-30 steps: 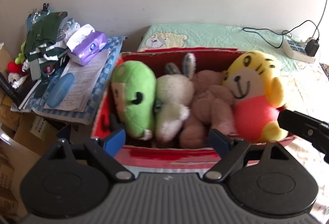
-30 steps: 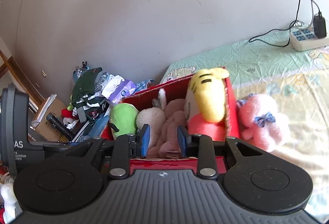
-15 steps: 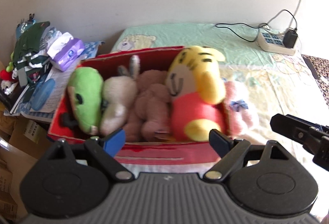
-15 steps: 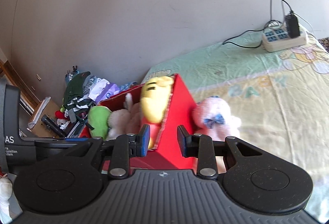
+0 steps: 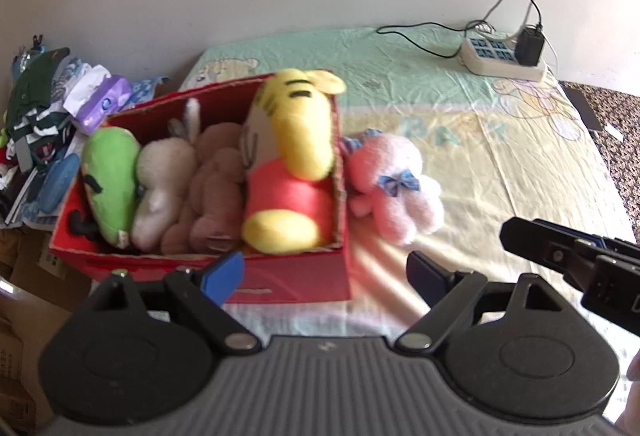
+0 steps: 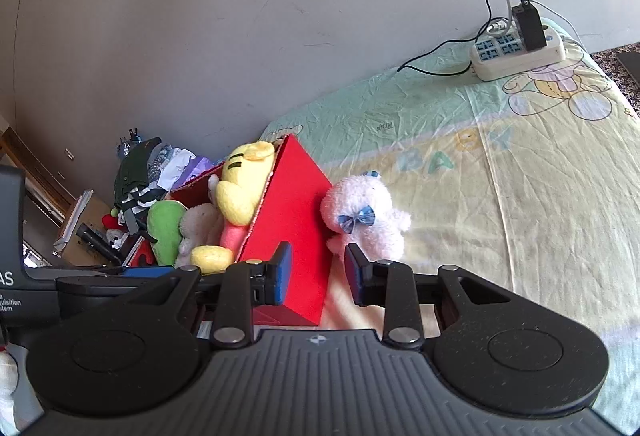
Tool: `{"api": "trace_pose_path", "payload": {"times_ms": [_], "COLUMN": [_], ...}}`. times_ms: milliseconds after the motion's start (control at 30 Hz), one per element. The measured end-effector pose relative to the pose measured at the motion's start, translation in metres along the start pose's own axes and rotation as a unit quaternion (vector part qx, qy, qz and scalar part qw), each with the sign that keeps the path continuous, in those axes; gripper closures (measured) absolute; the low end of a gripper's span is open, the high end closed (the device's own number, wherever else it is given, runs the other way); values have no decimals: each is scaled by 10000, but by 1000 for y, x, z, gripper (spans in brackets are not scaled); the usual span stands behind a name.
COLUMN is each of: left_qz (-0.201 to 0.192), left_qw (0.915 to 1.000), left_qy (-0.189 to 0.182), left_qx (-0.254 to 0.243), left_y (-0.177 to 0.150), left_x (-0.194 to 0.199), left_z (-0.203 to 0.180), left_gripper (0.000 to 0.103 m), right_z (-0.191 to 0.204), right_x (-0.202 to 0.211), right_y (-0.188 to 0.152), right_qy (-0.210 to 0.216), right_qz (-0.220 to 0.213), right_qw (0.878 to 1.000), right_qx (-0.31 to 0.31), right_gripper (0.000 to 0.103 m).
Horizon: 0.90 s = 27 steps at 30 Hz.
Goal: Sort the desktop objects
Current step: 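Move both grippers to the pink bunny plush beside the box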
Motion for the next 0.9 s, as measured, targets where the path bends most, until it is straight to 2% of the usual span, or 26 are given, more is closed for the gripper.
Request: {"api": "trace_pose_path", "payload": {"times_ms": [600, 900], "left_qz": [709, 646], "left_qw": [9971, 9959], "left_qy": [-216, -439], "left_qx": [-179, -449], "left_y": [-28, -40], "left_x": [-51, -73], "left_z": [-51, -59], "left_gripper": [15, 15], "right_z": [-55, -76], "right_x": [2, -24], "right_y": [-12, -16], "right_qy": [-195, -51], "right_qz": [380, 682], "right_qw": [9986, 9952], "right_qx": [-308, -697], "right_gripper": [71, 71]}}
Point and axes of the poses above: each gripper's, at about its wrist camera, not at the fingertips, and x roughly against the way its jaws point, z to its left, y to its top, the point moved 5 cm from there along -x, roughly the way its jaws point, and after that the axes turned 1 degree about z, right-handed, at the moved point
